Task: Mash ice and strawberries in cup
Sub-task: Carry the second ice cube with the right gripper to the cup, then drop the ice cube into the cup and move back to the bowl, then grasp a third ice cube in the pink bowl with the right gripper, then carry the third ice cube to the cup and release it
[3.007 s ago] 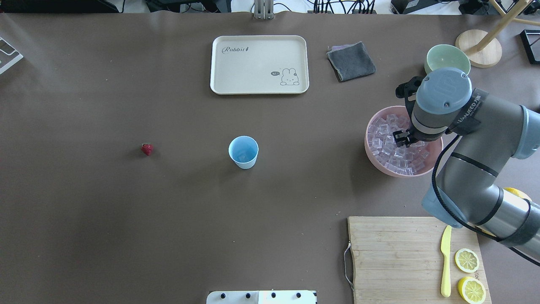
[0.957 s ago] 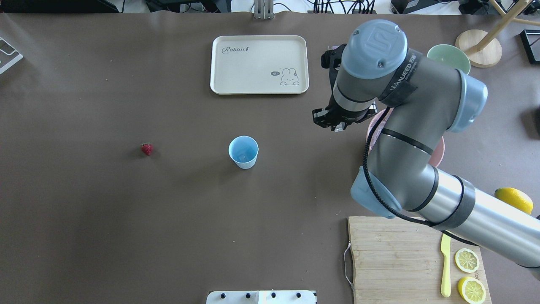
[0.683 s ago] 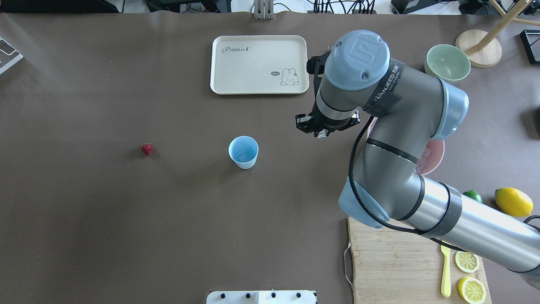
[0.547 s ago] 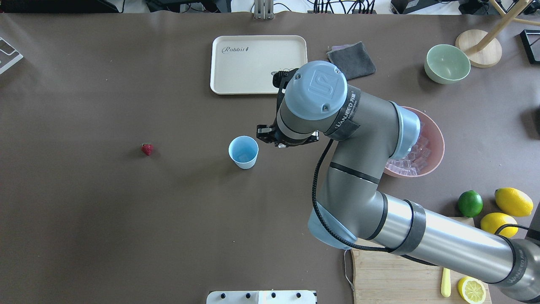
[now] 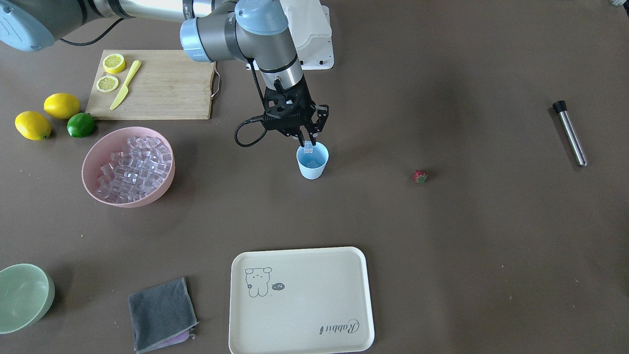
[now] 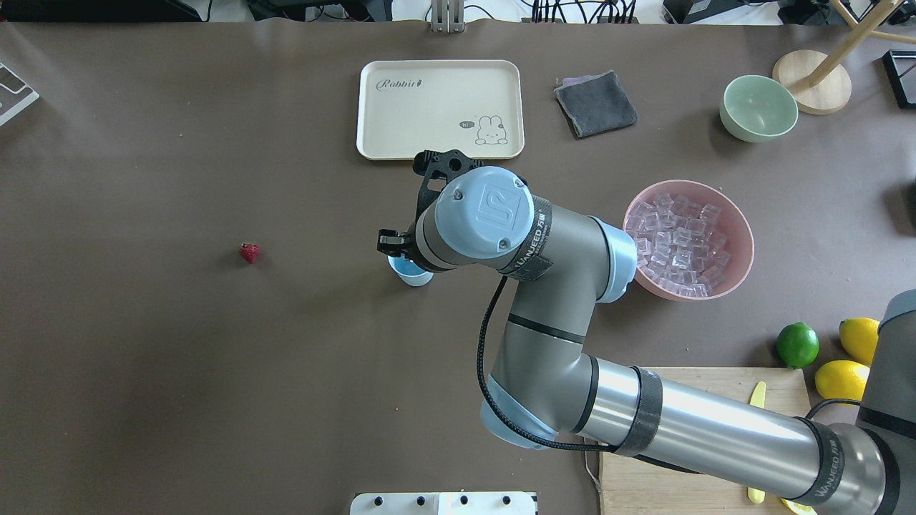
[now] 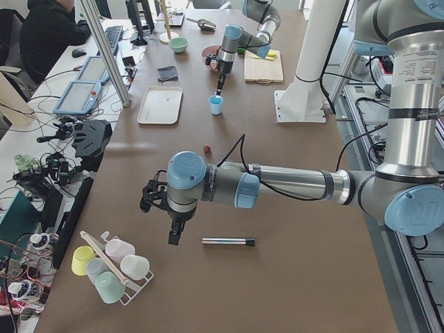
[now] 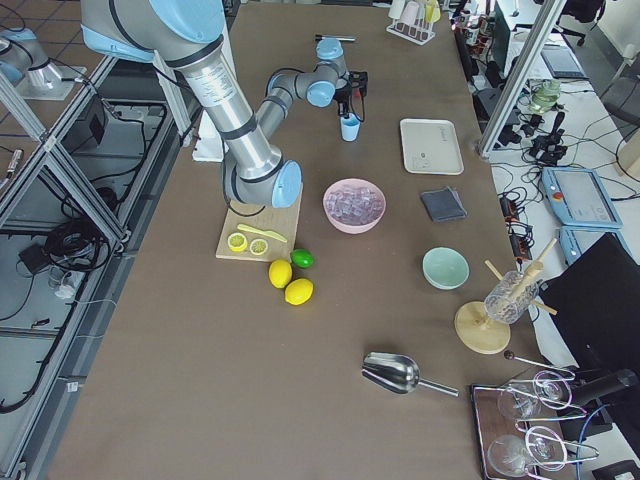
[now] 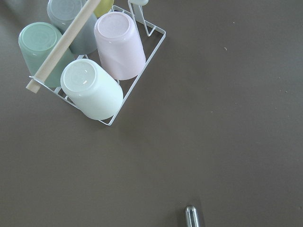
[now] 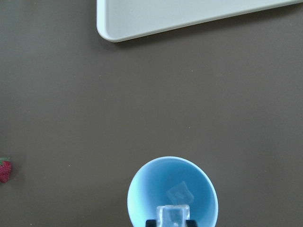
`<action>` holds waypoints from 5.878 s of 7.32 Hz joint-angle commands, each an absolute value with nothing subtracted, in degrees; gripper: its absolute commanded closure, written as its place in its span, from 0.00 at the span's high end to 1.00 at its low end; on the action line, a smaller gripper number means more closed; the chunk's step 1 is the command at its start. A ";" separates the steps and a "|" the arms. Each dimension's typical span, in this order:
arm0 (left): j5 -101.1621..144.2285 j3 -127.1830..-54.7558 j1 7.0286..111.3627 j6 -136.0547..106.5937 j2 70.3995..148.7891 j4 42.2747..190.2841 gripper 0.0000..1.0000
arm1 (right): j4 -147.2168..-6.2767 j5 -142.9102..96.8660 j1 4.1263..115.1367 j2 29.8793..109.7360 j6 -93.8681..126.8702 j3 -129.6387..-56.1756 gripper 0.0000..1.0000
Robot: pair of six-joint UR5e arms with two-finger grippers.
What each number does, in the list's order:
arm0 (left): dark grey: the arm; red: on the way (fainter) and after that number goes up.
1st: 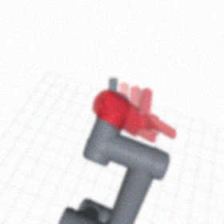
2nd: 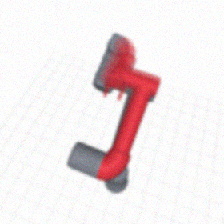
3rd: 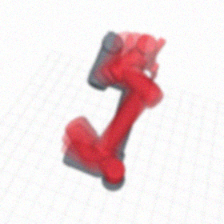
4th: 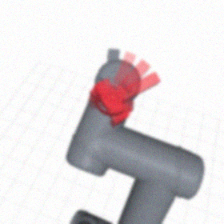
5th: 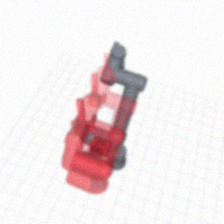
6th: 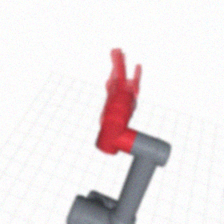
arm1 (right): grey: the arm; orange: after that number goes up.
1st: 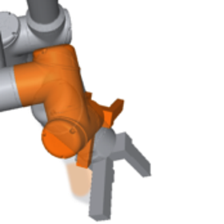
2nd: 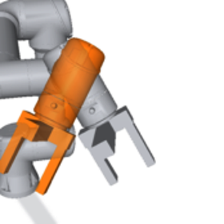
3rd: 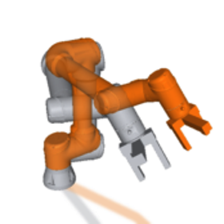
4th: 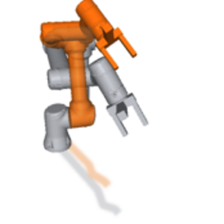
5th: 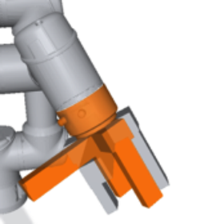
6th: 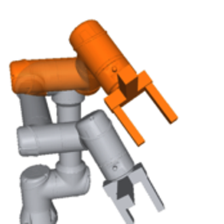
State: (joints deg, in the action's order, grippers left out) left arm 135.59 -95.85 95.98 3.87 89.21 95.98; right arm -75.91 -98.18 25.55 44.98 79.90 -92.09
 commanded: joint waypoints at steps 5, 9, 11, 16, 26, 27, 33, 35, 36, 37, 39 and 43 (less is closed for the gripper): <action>135.62 -95.54 95.98 3.87 89.21 95.98 0.99 | -79.16 -97.73 26.01 45.00 79.37 -92.19 0.99; 135.62 -95.71 95.98 3.96 88.95 95.98 0.99 | -96.39 -103.61 34.60 63.12 63.86 -110.94 0.99; 135.62 -95.63 95.98 3.87 88.86 96.42 0.99 | -96.60 -104.06 37.70 72.38 58.12 -114.34 0.99; 135.62 -95.89 95.98 3.87 88.77 97.21 0.99 | -95.63 -103.62 41.57 77.08 52.47 -110.58 0.84; 135.62 -96.06 95.98 3.87 89.12 97.21 0.99 | -95.62 -103.54 38.76 75.94 49.67 -108.37 0.58; 135.62 -95.98 95.98 3.87 89.12 97.21 0.99 | -95.62 -103.54 38.67 75.85 49.66 -107.93 0.47; 135.62 -95.54 95.98 3.87 89.12 97.38 0.99 | -96.41 -105.98 41.64 72.61 46.67 -108.45 0.04; 135.62 -95.54 95.98 3.87 89.03 97.56 0.99 | -98.70 -113.19 45.53 67.89 47.45 -111.88 0.04; 135.62 -95.54 95.98 3.87 89.03 97.56 0.99 | -98.96 -113.20 43.79 62.02 50.68 -108.58 0.02; 135.62 -95.54 95.98 3.87 89.03 97.56 0.99 | -99.14 -112.68 40.38 56.31 59.41 -105.93 0.02; 135.62 -95.54 95.98 3.87 89.12 97.56 0.99 | -98.62 -106.64 33.00 50.38 69.39 -105.56 0.02; 135.62 -95.19 95.98 3.87 89.21 97.56 0.99 | -79.93 -97.50 25.94 43.41 75.32 -91.77 0.04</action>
